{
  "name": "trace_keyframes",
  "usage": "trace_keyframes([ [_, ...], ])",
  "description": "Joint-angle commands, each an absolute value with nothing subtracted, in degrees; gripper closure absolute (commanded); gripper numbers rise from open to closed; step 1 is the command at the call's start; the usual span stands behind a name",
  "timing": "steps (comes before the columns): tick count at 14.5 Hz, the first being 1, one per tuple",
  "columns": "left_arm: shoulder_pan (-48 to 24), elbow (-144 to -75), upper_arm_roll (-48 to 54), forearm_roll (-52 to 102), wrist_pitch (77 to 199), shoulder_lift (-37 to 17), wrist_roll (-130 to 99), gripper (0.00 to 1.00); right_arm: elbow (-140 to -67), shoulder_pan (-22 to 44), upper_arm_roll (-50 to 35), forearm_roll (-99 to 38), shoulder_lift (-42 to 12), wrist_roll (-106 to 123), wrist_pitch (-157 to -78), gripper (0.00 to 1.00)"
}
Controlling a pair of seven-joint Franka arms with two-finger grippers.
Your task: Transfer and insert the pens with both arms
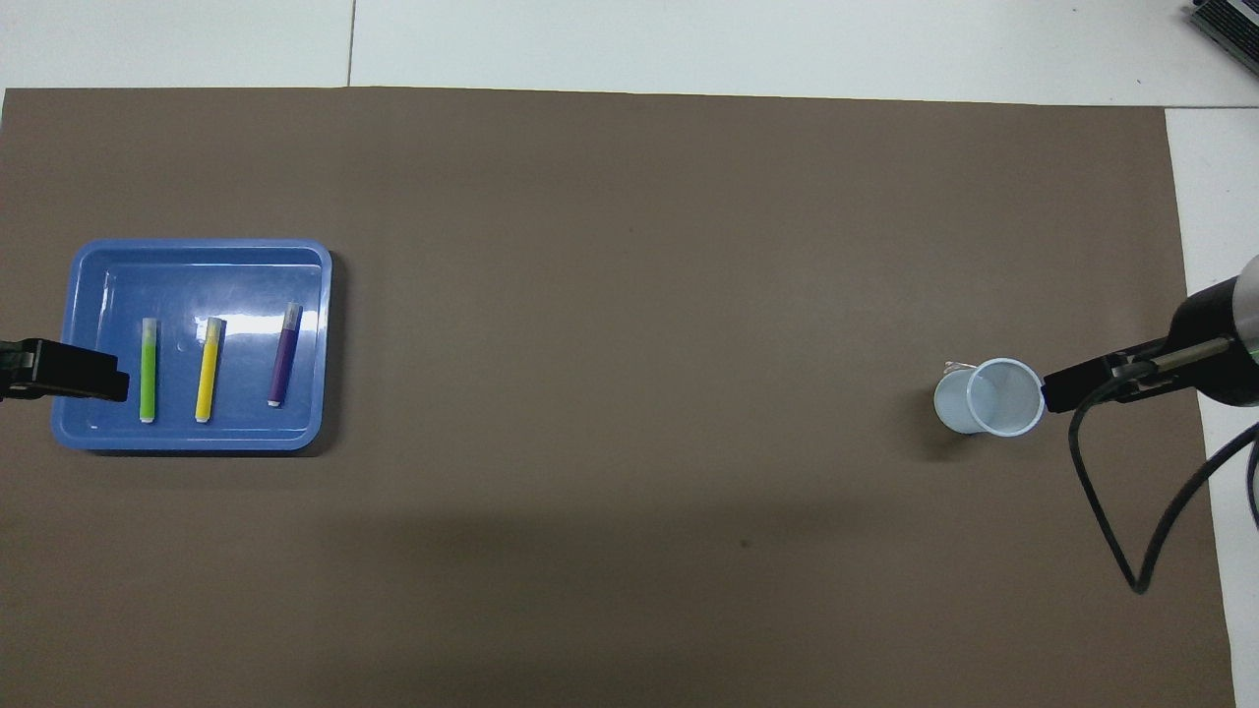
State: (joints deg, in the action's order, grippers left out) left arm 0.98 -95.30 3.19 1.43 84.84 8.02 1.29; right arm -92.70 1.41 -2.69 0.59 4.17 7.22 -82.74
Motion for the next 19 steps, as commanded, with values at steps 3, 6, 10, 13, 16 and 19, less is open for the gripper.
trace_keyframes([
  [3, 0.6, -94.9, 2.6, 1.7, 84.2, 8.3, 1.2, 0.00, -92.6, 1.6, -2.9, 1.5, 4.7, 6.2, -83.0, 0.00],
  [6, 0.6, -94.9, 2.6, 1.7, 84.4, 8.3, 1.2, 0.00, -92.6, 1.6, -2.9, 1.5, 4.7, 6.2, -83.0, 0.00],
  [10, 0.9, -94.9, 2.7, 1.6, 84.5, 8.3, 1.2, 0.00, -92.6, 1.7, -2.9, 1.5, 4.7, 6.2, -82.9, 0.00],
  [13, 1.1, -94.9, 2.7, 1.6, 84.6, 8.3, 1.3, 0.00, -93.1, 1.7, -3.0, 1.1, 4.7, 6.2, -83.0, 0.00],
  [16, 1.2, -94.9, 2.7, 1.6, 84.7, 8.3, 1.3, 0.00, -93.4, 1.7, -3.0, 0.8, 5.0, 6.2, -83.3, 0.00],
  [19, 1.2, -94.9, 2.7, 1.6, 84.7, 8.5, 1.3, 0.00, -93.4, 1.7, -3.0, 0.7, 5.0, 6.2, -83.6, 0.00],
])
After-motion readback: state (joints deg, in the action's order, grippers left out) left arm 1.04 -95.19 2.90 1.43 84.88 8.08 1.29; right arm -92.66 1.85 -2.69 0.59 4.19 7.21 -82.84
